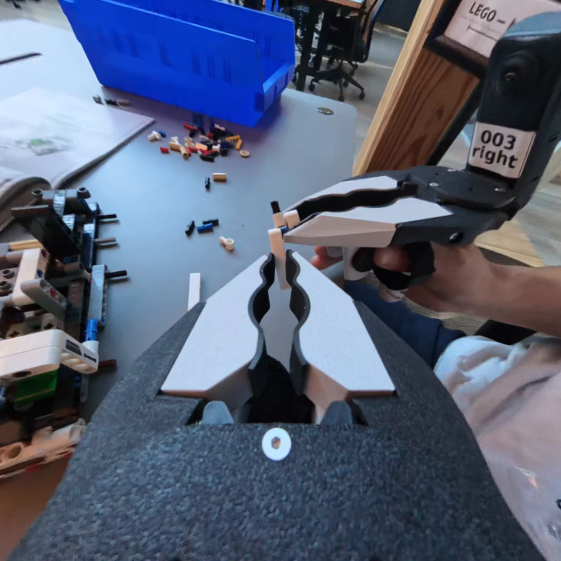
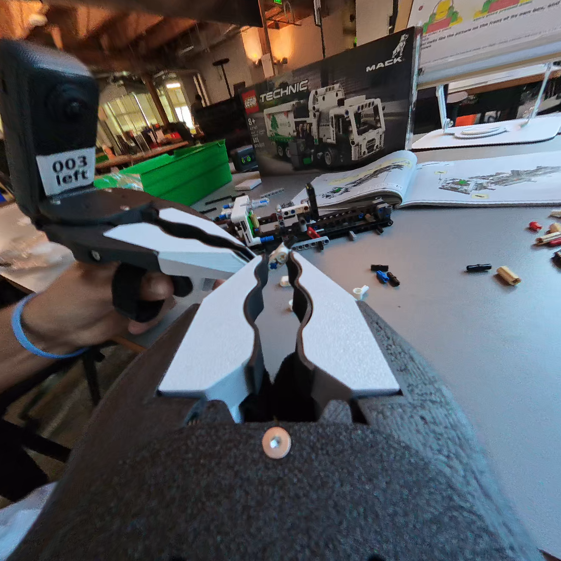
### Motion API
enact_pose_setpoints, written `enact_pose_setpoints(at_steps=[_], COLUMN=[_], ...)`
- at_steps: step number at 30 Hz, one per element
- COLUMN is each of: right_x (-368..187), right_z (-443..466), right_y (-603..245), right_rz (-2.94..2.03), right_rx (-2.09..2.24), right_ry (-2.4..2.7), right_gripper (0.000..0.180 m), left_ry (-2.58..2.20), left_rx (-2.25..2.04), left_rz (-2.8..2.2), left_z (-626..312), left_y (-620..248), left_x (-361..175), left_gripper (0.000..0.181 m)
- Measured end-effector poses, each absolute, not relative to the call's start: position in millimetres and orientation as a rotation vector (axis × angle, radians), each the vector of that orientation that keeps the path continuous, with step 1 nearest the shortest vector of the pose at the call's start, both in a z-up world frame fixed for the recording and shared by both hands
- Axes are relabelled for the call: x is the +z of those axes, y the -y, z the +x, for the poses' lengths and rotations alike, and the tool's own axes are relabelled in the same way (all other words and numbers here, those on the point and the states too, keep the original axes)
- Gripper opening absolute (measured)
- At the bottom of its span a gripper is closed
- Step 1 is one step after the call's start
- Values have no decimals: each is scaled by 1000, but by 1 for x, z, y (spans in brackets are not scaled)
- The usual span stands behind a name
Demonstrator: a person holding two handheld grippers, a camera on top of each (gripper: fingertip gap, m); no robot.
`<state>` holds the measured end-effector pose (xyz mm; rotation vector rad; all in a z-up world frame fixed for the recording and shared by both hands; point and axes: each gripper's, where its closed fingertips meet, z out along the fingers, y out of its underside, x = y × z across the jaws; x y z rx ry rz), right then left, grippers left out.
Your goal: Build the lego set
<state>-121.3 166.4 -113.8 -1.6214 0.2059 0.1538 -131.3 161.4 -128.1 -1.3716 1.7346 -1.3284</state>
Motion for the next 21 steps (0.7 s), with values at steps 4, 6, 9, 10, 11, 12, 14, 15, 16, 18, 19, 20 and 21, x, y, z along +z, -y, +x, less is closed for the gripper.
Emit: enact_pose_setpoints(at_steps=[4,6,9,10,11,12,14,15,16,18,19,20,21], right_x=[-109,-106,-104,-103,-100,-98,-96,-96,-94,-89,-88,-87,-86], right_z=[-121,-122,-125,-125,-125,-124,-124,-124,-124,-126,-126,-127,-128], right_y=[-168,-166,-166,-166,-167,-166,-167,-167,-167,-166,-166,-166,-166], right_rz=[-1588,-1549,-1528,-1523,-1499,-1478,-1473,-1468,-1453,-1401,-1375,-1348,-1325], right_rx=[200,236,239,241,257,278,313,344,386,491,525,553,599], right_ry=[-252,-266,-251,-257,-272,-289,-311,-330,-353,-408,-433,-445,-457], right_gripper=[10,10,7,7,6,6,6,6,6,6,6,5,5], left_ry=[-1689,-1666,-1648,-1642,-1628,-1612,-1590,-1582,-1565,-1514,-1498,-1486,-1476], left_rx=[-1185,-1117,-1100,-1116,-1138,-1161,-1172,-1156,-1142,-1112,-1088,-1067,-1058], left_rz=[-1281,-1216,-1185,-1188,-1190,-1192,-1189,-1183,-1171,-1131,-1117,-1103,-1090], left_z=[-129,-129,-129,-129,-128,-128,-128,-128,-128,-128,-128,-129,-130], left_y=[-164,-163,-162,-162,-162,-161,-162,-162,-163,-163,-163,-164,-164], left_x=[-124,-121,-118,-117,-115,-112,-109,-109,-107,-101,-100,-98,-97], left_gripper=[4,4,4,4,4,4,4,4,4,4,4,4,4])
